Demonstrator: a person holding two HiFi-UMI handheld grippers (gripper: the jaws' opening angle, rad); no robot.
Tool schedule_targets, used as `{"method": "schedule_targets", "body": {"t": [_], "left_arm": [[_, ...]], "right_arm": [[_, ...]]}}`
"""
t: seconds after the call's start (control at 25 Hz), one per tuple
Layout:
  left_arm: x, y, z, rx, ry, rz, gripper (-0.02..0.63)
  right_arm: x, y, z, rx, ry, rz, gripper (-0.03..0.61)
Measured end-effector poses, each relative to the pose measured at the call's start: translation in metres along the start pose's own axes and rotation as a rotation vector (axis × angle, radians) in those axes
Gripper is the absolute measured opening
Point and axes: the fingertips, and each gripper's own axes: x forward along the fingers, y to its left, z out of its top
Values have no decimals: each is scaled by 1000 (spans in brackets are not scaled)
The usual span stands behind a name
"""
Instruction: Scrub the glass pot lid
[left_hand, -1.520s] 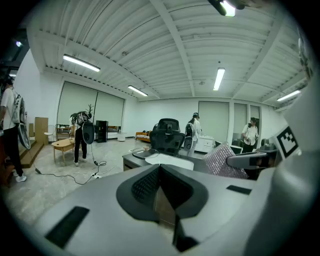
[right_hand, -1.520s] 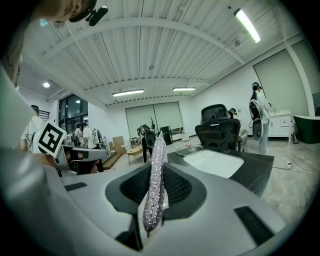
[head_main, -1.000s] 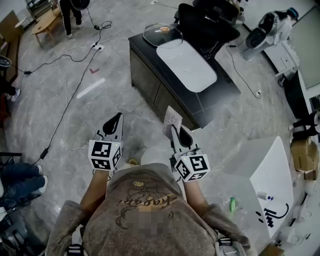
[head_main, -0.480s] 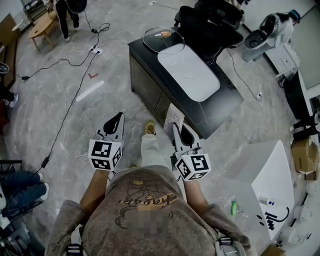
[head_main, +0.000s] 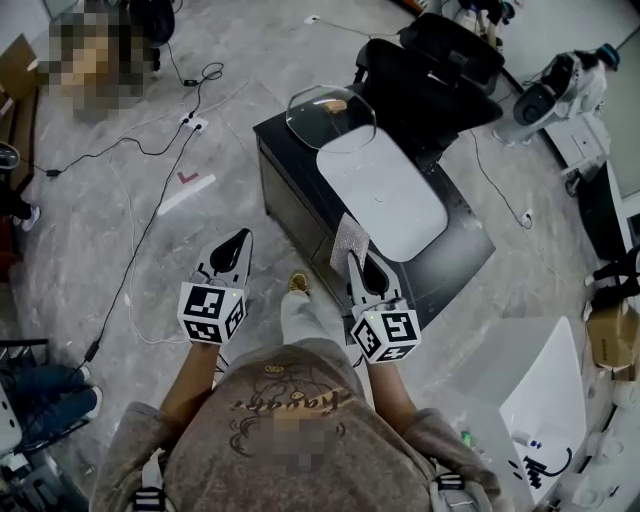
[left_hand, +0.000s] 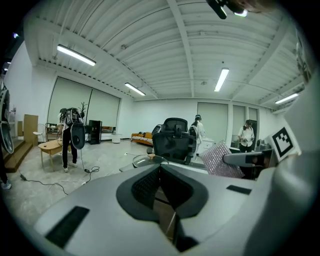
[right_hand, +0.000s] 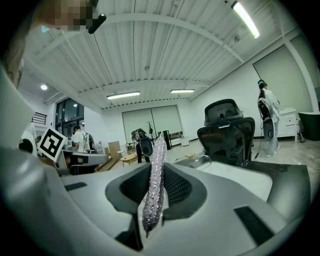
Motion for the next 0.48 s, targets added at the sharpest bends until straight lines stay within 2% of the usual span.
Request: {"method": "schedule_targets", "body": {"t": [0.48], "left_arm": [[147,32,66,2,-30,16,17]], "right_arm": [[121,-90,58,-16,6,39,84]]}}
